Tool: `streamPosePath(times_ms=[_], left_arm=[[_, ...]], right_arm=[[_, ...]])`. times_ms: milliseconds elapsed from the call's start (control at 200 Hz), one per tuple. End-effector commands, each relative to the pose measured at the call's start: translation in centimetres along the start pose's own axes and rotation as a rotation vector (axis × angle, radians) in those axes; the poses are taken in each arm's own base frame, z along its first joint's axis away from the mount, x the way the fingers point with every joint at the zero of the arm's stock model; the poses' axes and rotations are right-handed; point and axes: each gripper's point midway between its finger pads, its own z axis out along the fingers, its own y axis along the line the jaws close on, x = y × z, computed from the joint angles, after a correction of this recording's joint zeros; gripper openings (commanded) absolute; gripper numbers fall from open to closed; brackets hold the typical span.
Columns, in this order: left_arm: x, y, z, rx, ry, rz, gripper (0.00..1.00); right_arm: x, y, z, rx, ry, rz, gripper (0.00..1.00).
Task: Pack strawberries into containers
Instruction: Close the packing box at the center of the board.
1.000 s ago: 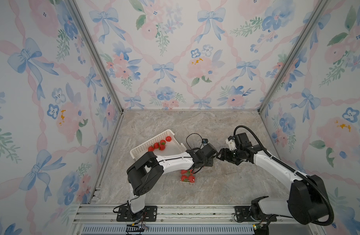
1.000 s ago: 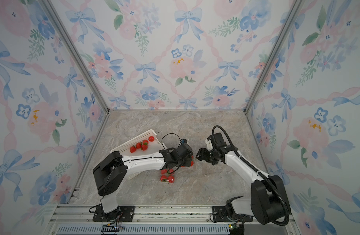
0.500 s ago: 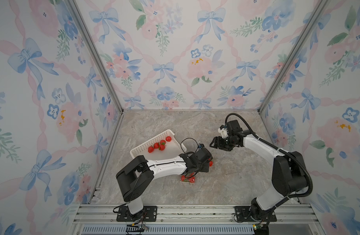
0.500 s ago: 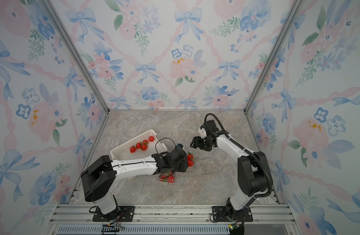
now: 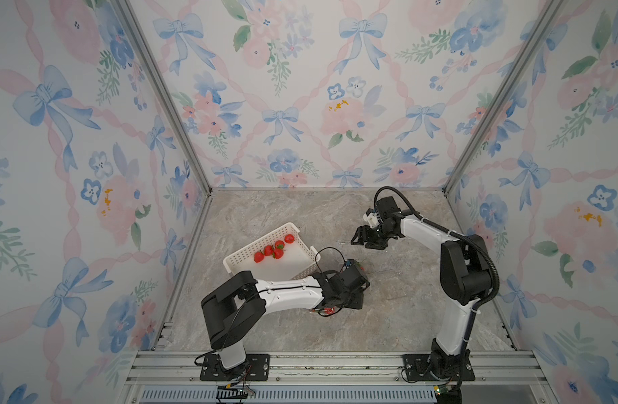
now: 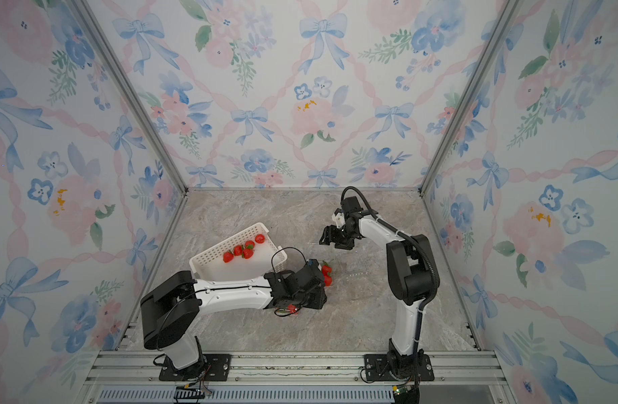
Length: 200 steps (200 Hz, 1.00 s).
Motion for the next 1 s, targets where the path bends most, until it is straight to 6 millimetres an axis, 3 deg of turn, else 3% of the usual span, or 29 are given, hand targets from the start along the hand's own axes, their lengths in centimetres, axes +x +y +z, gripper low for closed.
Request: streamPosePath(times_ms=[0, 265, 795, 995], left_arm=[[0.1, 1.6, 0.8, -0.043, 0.01, -0.033, 0.39], [0.2, 3.0, 2.2, -0.079, 0.035, -0.047, 0.37], [-1.0, 5.2, 2.8, -0.123, 0.021, -0.085, 0.36], [-1.6, 5.9, 2.7, -0.135, 0.013, -0.102, 0.36]], right_arm=[[-0.5, 0.1, -0.1, -0.014, 0.021, -0.009, 0.72], [-1.6, 0.0, 1.3, -0.014, 0.052, -0.011, 0.72], [-2.8, -1.0, 3.4, -0.014, 0.072, 0.002, 0.71], [-3.0, -1.2, 3.8, -0.024, 0.07, 0.016, 0.65]])
